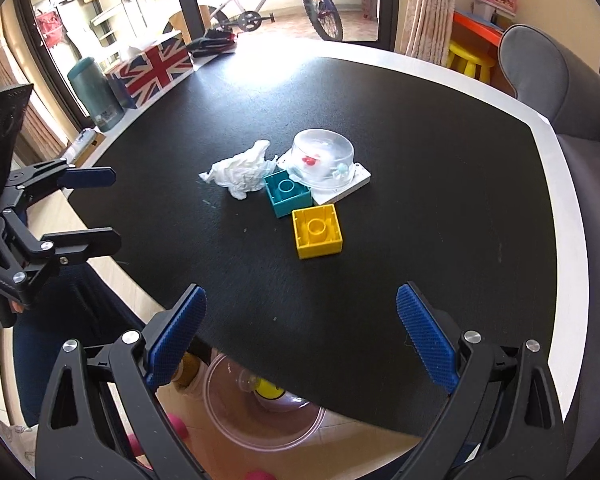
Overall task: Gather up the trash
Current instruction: 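Move both open tools back over the table toward the blocks and tissue, then close the right tool on the yellow toy block, then grasp the crumpled white tissue with the left tool while the right holds the yellow block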
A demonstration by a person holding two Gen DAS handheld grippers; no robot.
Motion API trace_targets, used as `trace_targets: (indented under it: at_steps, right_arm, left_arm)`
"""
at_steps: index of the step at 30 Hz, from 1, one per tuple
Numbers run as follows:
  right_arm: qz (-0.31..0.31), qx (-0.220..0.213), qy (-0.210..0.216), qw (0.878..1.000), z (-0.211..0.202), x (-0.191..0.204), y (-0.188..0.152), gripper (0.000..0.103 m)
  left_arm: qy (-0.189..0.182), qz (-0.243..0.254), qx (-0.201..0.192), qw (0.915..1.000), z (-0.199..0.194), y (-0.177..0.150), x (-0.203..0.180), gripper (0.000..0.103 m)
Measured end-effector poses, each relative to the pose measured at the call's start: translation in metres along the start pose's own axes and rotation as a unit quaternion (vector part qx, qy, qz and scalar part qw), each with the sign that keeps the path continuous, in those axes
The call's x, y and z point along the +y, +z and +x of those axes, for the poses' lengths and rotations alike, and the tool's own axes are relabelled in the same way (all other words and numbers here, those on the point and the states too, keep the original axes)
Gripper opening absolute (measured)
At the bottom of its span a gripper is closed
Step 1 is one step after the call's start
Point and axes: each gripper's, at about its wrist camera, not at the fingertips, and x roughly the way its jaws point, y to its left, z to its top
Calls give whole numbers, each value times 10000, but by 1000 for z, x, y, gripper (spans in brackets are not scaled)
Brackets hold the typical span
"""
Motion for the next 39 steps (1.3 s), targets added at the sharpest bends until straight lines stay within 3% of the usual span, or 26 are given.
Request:
trace_targets:
  at_steps: [12, 17, 25, 39]
  right_arm:
    - [-268, 202, -22, 9994, 34, -3, 25, 94]
    - [-380, 325, 14, 9987, 48, -2, 29, 76]
    - [-496, 463, -31, 9977, 60, -2, 30, 32]
    - [-382, 292, -36, 9988, 37, -6, 28, 32]
  left_arm:
    - [-7, -70, 80, 9999, 9, 11, 11, 95]
    - [9, -69, 123, 9999, 14, 11, 15, 95]
    - [-16, -63, 152, 9999, 19, 14, 17, 95]
    - [-39, -9, 166, 9999, 29, 26, 12, 95]
